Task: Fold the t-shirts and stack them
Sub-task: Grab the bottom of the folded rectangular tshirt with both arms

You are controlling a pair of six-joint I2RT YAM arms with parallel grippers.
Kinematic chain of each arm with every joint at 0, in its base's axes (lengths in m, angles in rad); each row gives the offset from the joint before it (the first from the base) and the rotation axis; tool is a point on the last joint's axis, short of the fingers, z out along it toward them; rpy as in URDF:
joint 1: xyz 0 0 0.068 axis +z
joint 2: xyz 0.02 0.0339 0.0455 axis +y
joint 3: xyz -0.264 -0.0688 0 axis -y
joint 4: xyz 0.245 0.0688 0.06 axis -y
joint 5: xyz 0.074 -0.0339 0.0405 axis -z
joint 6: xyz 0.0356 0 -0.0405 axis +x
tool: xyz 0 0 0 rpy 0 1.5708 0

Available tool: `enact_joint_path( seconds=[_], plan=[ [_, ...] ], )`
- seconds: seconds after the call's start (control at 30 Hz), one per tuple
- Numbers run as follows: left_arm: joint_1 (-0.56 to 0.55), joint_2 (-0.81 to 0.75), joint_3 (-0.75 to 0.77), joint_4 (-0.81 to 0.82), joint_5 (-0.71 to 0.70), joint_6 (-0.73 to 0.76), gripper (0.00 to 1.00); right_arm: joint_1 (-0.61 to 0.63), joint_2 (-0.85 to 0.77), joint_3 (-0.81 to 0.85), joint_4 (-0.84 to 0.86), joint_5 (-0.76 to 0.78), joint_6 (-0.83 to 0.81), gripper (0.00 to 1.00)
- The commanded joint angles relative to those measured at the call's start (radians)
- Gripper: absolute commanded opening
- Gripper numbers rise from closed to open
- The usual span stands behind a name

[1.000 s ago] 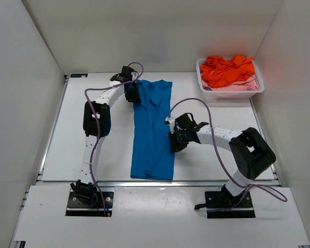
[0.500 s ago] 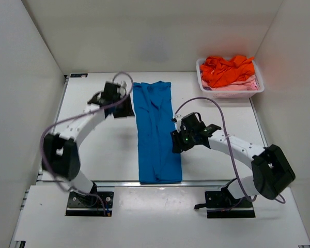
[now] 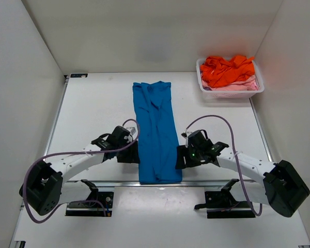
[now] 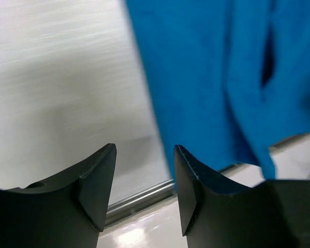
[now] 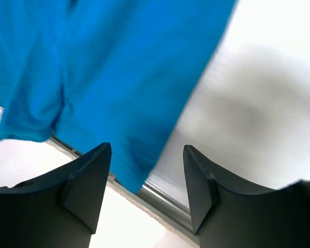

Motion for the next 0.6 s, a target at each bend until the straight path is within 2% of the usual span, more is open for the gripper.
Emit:
enact_joint_path(
  seconds=[0.0,0.2,0.43,0.5,0.57],
  plan=[
    [-0.075,0.0,-0.012,0.112,0.032,-0.092,0.6,0.001,-0.052,-0.044,0.053,0.008,0.087,0.56],
    [-0.215,0.087,0.019,0.118,0.02,-0.136,0.61,0.016,-0.046,-0.059,0.04,0.005,0.107,0.56],
    [-0.247,0.101,-0.017,0.095,0.006,-0.152,0.59,0.03,-0.019,-0.057,0.023,0.008,0.117,0.55],
    [-0.253,0.113,-0.021,0.107,0.012,-0.166,0.53,0.051,-0.009,-0.061,0.018,0.016,0.132,0.52],
    [-0.261,0.133,-0.018,0.118,0.018,-0.169,0.35,0.082,-0.003,-0.076,0.035,0.008,0.164,0.45]
  ],
)
